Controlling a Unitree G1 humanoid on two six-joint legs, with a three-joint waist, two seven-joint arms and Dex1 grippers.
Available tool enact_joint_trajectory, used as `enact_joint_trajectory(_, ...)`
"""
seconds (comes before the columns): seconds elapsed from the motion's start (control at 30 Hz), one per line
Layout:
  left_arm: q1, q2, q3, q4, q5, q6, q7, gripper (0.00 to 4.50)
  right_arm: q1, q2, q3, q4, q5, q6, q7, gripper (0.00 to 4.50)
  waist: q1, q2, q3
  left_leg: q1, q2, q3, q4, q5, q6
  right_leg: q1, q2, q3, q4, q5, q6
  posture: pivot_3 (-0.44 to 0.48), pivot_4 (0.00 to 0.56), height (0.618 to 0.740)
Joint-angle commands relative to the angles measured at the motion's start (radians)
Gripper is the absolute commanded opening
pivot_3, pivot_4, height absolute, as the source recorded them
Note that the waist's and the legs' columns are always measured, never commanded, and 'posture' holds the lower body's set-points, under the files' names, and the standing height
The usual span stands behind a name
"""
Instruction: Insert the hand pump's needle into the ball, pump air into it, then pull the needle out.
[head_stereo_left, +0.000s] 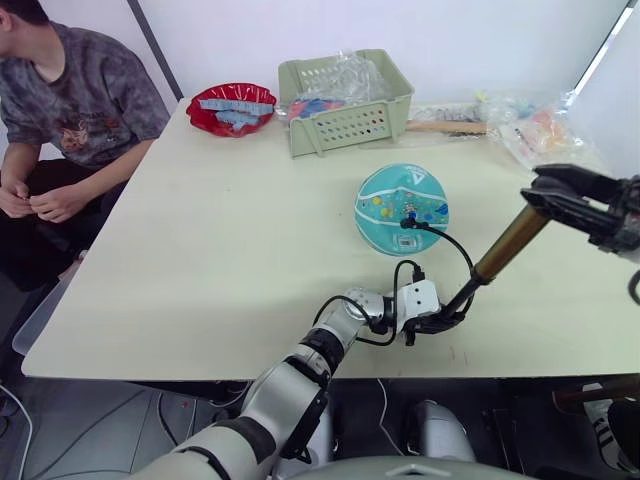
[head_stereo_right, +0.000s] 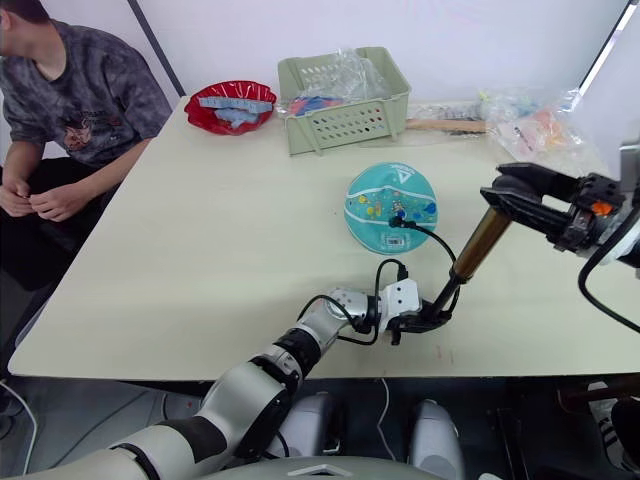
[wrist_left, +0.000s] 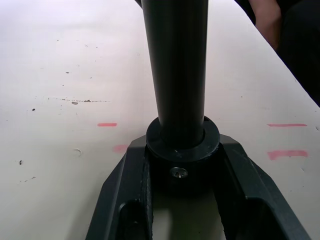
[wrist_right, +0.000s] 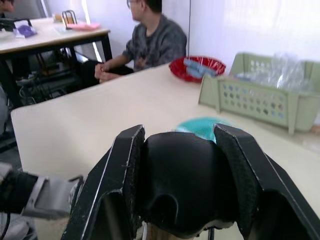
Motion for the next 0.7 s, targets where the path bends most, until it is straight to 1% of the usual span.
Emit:
enact_joint_trajectory(0.03,0.045,0.020,-0.039,0.072,0.048,0.038,-0.009,1.13,-0.062,-0.036,-0.102,0.002,0.055,-0.005,-0.026,1.71,0.000,0.000,0.001,0.000,0.000,0.000,0.000,0.000,0.000,0.000,0.000,0.000,0.000,0.000,0.000,0.000,0.150,0.740)
enact_joint_trajectory(0.13,0.046,0.018,-0.038,0.071,0.047,0.038,-0.009,1.13,-0.009,-0.004,-0.069,-0.040,0.016,-0.003,-0.017,1.71,0.001,0.001,0.002,0.000,0.000,0.000,0.000,0.000,0.000,0.000,0.000,0.000,0.000,0.000,0.000,0.000,0.150,0.740)
enact_joint_trajectory(0.2,0.045,0.016,-0.038,0.073,0.047,0.038,-0.007,1.13,0.051,0.014,-0.032,-0.068,-0.047,-0.020,0.010,1.71,0.002,0.000,0.001,0.000,0.000,0.000,0.000,0.000,0.000,0.000,0.000,0.000,0.000,0.000,0.000,0.000,0.150,0.740)
enact_joint_trajectory(0.33,0.043,0.012,-0.038,0.074,0.046,0.037,-0.006,1.13,0.143,0.062,0.059,-0.114,-0.174,-0.085,0.029,1.71,-0.002,-0.001,0.000,0.001,0.000,0.000,0.000,0.000,0.000,0.001,0.000,0.000,0.000,0.002,0.004,0.000,0.150,0.740)
enact_joint_trajectory(0.4,0.042,0.009,-0.039,0.076,0.047,0.037,-0.004,1.13,0.194,0.080,0.139,-0.125,-0.274,-0.139,0.039,1.71,-0.003,-0.003,-0.003,0.001,0.000,0.000,0.000,0.000,0.000,0.001,0.001,0.000,0.000,0.000,0.006,0.000,0.150,0.740)
enact_joint_trajectory(0.47,0.041,0.005,-0.039,0.077,0.048,0.037,-0.001,1.13,0.226,0.106,0.206,-0.118,-0.361,-0.193,0.033,1.71,-0.003,-0.003,-0.004,0.002,0.001,0.000,0.000,0.000,0.000,0.001,0.001,0.000,0.000,-0.001,0.007,0.000,0.150,0.740)
enact_joint_trajectory(0.6,0.039,-0.002,-0.037,0.074,0.047,0.035,0.001,1.13,0.271,0.185,0.348,-0.078,-0.526,-0.304,0.002,1.71,-0.004,-0.008,-0.009,0.002,0.002,0.000,0.000,0.000,0.000,0.001,0.002,0.000,0.000,-0.001,0.006,0.000,0.150,0.740)
enact_joint_trajectory(0.7,0.040,-0.004,-0.036,0.075,0.048,0.034,0.004,1.13,0.301,0.246,0.416,-0.044,-0.612,-0.376,-0.011,1.64,-0.003,-0.010,-0.012,0.002,0.001,0.000,0.000,0.000,0.000,0.002,0.001,0.000,0.000,-0.001,0.006,0.000,0.150,0.740)
